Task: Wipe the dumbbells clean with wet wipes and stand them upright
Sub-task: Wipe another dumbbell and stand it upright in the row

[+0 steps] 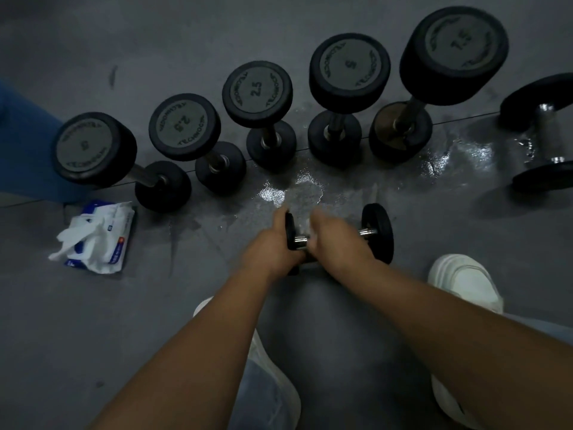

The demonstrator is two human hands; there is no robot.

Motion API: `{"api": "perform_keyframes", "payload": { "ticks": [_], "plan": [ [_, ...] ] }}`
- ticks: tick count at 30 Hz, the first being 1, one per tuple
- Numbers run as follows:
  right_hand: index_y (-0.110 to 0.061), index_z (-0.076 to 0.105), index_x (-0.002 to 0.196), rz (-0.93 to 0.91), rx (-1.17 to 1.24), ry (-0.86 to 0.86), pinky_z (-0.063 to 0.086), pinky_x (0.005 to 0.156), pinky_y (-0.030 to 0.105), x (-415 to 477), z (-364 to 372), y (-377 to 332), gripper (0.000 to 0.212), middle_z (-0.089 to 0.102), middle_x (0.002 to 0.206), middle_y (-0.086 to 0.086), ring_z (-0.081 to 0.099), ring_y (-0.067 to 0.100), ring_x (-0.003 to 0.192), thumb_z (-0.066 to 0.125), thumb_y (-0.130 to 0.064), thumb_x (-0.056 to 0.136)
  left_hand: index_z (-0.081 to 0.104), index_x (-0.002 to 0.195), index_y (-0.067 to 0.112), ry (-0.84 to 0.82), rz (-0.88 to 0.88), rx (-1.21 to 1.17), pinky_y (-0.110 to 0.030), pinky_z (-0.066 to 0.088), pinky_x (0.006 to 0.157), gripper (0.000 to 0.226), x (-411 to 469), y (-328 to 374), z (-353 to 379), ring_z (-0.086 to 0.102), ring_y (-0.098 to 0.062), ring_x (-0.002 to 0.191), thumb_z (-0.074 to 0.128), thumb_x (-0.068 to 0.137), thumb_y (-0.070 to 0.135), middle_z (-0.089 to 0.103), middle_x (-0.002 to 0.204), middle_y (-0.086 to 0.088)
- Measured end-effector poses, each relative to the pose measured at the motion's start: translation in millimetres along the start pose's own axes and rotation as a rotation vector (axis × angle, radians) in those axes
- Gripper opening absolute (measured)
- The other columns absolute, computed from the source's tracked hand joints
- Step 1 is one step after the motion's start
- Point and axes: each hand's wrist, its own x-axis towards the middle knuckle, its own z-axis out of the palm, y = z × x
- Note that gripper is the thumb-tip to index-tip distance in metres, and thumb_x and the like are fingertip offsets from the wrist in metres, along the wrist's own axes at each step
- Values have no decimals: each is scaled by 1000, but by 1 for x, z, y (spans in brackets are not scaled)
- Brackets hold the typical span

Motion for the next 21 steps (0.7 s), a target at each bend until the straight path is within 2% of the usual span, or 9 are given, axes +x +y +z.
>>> {"api": "perform_keyframes", "payload": {
  "ticks": [2,4,6,10,11,14,16,17,21],
  "plan": [
    [-19,45,110,33,66,58,52,75,39,6,1,4,26,65,91,13,63,35,84,54,-19,86,20,148,33,50,-3,-11,-37,51,80,94,3,-1,0,62,-34,103,79,74,44,64,119,-12],
    [-18,55,107,-1,13,9,49,79,36,-1,5,5,17,66,98,15,63,35,93,49,-21,91,25,146,32,79,6,1,-34,46,73,81,1,0,1,62,-36,101,72,81,39,65,115,-15],
    [-17,63,104,-77,29,-16,47,83,33,-6,7,7,19,67,105,12,62,32,101,50,-21,91,24,148,32,106,28,16,-32,41,70,75,0,-2,5,62,-38,100,67,86,38,65,113,-18],
    [-15,70,88,35,177,161,45,79,31,2,2,18,10,64,96,10,61,27,90,60,-18,87,5,151,32,-36,35,55,-33,51,78,107,6,-4,1,64,-34,100,78,74,34,65,118,-14],
    [-15,71,88,16,156,123,45,81,30,-1,4,18,11,62,99,10,60,27,92,61,-18,87,1,152,32,-77,39,69,-34,52,81,114,6,-2,-2,64,-33,100,80,70,29,64,119,-14],
    [-14,70,90,-136,77,0,40,76,26,-11,8,14,10,58,103,10,59,26,93,61,-16,88,1,153,31,-75,26,79,-33,50,79,117,5,1,-4,64,-34,104,80,68,21,63,121,-17],
    [-13,67,88,-55,175,108,34,73,23,-4,2,14,7,58,99,9,57,23,89,60,-16,88,2,153,31,-59,14,76,-34,52,79,117,7,2,-5,64,-34,103,80,67,21,63,121,-16],
    [-13,64,90,-22,193,139,36,74,24,0,2,15,7,59,98,9,57,23,89,58,-14,88,2,153,32,-58,9,75,-35,53,81,118,8,1,-5,64,-33,102,81,66,22,63,120,-15],
    [-12,43,117,-50,141,-90,50,77,36,-9,4,4,28,64,97,10,63,30,90,48,-12,90,0,154,34,-55,16,26,-36,53,85,120,6,1,-5,64,-31,102,81,67,20,63,122,-13]
  ]
}}
